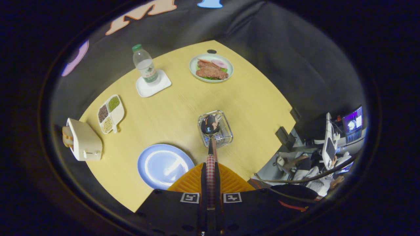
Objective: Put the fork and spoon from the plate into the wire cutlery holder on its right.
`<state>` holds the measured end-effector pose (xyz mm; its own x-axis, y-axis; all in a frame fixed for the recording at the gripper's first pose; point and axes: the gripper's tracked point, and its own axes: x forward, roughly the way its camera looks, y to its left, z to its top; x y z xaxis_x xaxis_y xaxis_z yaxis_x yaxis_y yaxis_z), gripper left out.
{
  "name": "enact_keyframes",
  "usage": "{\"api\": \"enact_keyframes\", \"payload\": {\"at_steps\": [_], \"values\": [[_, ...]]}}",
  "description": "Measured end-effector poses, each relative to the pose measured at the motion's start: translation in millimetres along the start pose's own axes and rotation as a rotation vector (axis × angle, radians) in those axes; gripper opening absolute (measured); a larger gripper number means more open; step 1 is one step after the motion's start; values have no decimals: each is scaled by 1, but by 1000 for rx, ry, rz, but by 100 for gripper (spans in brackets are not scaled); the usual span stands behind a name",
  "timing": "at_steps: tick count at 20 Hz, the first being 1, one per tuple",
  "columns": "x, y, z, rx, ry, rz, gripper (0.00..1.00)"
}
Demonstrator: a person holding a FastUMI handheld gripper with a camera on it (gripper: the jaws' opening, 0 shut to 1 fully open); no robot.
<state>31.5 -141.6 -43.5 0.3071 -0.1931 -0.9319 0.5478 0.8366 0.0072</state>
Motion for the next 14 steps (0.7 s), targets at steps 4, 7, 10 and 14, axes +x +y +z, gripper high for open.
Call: {"api": "enact_keyframes", "payload": {"at_steps": [4,7,10,14], "values": [[25,-5,4,28,102,9,12],[41,-10,-2,28,194,9,12],[54,-8,-3,31,254,32,12],[68,0,2,37,305,80,12]]}}
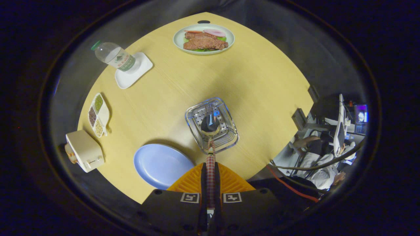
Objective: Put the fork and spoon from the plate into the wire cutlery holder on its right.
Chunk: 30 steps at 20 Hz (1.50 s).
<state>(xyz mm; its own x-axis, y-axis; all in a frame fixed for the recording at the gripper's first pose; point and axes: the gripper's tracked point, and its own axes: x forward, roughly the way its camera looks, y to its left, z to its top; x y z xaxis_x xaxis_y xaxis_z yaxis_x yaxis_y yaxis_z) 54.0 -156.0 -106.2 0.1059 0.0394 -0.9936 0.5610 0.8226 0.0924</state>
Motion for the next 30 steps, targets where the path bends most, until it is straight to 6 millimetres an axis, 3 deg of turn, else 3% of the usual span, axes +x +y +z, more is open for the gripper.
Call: {"api": "enact_keyframes", "payload": {"at_steps": [6,11,16,22,30], "values": [[19,-5,10,-39,53,8,13],[19,-5,16,-84,52,18,18],[4,-5,19,-121,9,19,100],[-27,3,24,-145,-136,43,100],[-66,-1,43,-244,-516,96,100]]}}
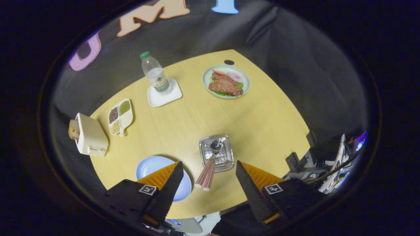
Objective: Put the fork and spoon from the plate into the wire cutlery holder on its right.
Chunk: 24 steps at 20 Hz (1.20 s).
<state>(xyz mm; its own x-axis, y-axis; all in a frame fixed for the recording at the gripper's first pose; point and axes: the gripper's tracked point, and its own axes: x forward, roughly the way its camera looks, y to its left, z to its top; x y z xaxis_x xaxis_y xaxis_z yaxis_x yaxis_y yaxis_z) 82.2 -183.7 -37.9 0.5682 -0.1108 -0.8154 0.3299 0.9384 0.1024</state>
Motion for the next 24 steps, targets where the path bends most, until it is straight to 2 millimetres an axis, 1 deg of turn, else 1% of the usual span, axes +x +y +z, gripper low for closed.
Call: {"api": "enact_keyframes", "payload": {"at_steps": [1,4,6,9,11,12,13,14,18,20,22,24], "values": [[-2,-1,6,-23,-62,12,100],[-7,-3,15,-86,-200,50,100],[-12,-6,29,-101,-306,62,100],[-37,4,62,-80,-542,139,100],[-59,-5,75,-71,-683,148,100],[-70,-10,78,-68,-741,149,100],[-82,-13,80,-70,-792,155,100],[-94,-14,76,-71,-835,162,100],[-136,-12,69,-85,-991,204,100],[-158,-17,68,-56,-1064,212,100],[-172,-14,61,-26,-1091,248,100],[-178,-16,55,-13,-1101,264,100]]}}
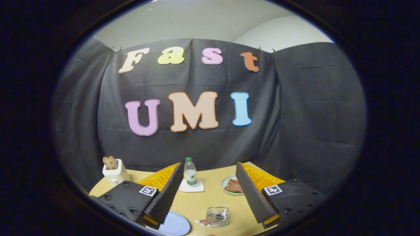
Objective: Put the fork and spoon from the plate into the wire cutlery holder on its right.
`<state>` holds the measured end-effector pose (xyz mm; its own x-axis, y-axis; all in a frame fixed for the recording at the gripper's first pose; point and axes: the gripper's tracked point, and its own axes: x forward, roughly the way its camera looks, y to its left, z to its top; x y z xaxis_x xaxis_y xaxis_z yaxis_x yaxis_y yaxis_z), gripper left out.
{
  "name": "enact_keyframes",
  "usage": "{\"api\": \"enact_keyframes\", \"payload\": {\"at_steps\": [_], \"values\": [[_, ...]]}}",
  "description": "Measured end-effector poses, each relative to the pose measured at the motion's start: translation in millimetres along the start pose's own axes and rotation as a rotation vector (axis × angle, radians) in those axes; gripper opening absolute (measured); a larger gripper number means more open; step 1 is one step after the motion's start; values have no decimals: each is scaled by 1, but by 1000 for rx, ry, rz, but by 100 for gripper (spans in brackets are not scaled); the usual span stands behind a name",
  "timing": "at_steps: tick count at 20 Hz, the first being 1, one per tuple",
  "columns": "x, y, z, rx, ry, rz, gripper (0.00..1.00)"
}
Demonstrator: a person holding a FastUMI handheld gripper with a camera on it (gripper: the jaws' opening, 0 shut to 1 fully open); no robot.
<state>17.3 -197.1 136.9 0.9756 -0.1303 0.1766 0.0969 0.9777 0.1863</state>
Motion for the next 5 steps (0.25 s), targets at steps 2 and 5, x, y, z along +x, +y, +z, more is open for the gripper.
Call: {"api": "enact_keyframes", "payload": {"at_steps": [2,5], "values": [[-8,1,1,3,3,2,100],[-14,4,2,17,3,13,100]]}}
